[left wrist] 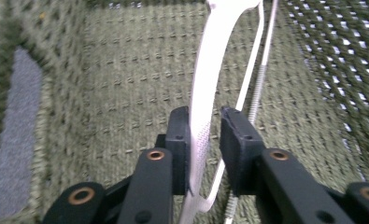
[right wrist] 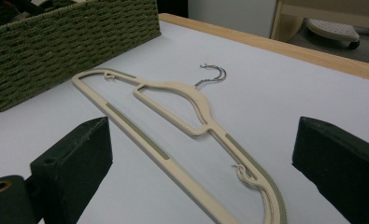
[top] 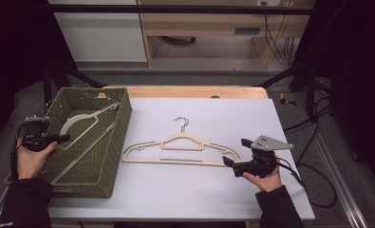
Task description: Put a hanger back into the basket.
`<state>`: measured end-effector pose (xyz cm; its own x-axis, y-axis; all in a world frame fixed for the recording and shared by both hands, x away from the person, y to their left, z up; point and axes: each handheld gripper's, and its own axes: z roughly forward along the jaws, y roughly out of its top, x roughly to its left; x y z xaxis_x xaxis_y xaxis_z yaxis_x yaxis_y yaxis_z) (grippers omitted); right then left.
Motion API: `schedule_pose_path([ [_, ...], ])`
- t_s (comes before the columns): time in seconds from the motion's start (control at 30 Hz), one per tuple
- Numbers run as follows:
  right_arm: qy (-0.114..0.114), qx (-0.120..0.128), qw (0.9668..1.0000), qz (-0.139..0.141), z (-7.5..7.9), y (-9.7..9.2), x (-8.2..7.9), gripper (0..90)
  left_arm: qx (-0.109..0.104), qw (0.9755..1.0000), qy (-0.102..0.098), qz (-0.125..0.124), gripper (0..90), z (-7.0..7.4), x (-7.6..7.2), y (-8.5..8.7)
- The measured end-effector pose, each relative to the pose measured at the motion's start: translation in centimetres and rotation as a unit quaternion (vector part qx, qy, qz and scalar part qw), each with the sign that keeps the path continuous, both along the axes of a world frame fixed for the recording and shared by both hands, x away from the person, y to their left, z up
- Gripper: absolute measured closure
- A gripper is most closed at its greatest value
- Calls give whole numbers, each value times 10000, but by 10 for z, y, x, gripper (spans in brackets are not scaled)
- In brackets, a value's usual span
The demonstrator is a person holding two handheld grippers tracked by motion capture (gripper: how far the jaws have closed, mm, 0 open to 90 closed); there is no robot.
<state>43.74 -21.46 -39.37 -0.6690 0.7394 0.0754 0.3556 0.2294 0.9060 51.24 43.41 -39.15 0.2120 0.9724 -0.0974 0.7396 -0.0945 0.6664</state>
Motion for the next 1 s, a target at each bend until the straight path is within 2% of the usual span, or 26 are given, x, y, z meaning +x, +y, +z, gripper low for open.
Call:
schedule_pose_path([
  [0.13,-7,6,10000,6,0,0,0,56,-65,9998,118,152,674,-2,2,4],
  [0.27,-11,5,10000,13,0,1,0,56,-28,9994,242,263,618,-6,4,6],
  [0.43,-7,11,10000,20,0,1,0,56,128,9990,359,226,553,-9,5,6],
  [0.53,-10,11,10000,24,0,1,0,56,94,9988,369,299,530,-11,6,6],
  [0.67,-6,18,10000,22,1,1,0,56,151,9981,506,317,489,-13,7,6],
  [1.0,-42,11,10000,46,2,0,-1,55,160,9979,539,316,397,-12,4,7],
])
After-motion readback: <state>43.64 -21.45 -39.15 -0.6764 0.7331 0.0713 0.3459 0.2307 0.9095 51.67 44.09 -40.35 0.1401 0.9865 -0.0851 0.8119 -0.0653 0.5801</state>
